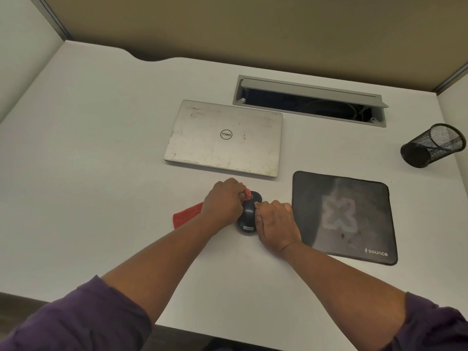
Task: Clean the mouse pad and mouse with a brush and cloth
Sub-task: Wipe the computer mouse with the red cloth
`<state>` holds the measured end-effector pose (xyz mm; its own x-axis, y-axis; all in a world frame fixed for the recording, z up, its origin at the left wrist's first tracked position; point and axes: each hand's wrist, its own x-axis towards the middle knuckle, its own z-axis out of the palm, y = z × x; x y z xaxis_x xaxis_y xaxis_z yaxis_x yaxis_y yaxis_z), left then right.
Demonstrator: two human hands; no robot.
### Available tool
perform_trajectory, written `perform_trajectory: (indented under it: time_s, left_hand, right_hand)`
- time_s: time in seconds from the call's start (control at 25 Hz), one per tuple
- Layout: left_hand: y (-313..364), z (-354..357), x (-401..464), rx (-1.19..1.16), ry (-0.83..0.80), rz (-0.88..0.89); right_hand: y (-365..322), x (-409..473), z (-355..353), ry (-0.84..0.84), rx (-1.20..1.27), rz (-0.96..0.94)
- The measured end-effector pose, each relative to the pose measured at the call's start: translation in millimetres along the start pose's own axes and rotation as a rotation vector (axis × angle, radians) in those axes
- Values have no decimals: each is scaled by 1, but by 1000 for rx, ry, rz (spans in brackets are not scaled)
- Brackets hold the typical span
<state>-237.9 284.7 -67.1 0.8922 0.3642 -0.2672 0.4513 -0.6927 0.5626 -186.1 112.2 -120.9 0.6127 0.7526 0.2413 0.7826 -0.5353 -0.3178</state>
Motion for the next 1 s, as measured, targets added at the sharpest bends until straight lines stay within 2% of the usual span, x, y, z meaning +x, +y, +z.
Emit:
perform_trajectory:
  time_s: [0.12,0.24,0.36,0.56,0.68,0.76,0.92,1.0]
  left_hand:
    - [3,6,-12,-36,87,-38]
    - [-1,10,-35,-69,149,36]
    - [-4,11,-39,-73,138,75]
    - [-2,10,-21,-159,106,-51]
    - [-1,11,-22,-130,116,-73]
    - [0,13,-34,-103,135,-10]
    - [-6,19,-71,-35,139,232]
    - [-7,20,-70,-57,139,206]
  right_hand:
    - [-1,0,-1,-12,-7,8]
    - [-1,1,-2,-45,-20,26]
    - [-1,2,-3,-66,-30,34]
    - [-1,1,-3,-56,-42,28]
    - [-2,1,-2,-42,-46,22]
    - [-2,1,-3,-32,-39,22]
    - [-2,-1,-3,-23,-33,20]
    - [-3,0,-3,-23,-32,20]
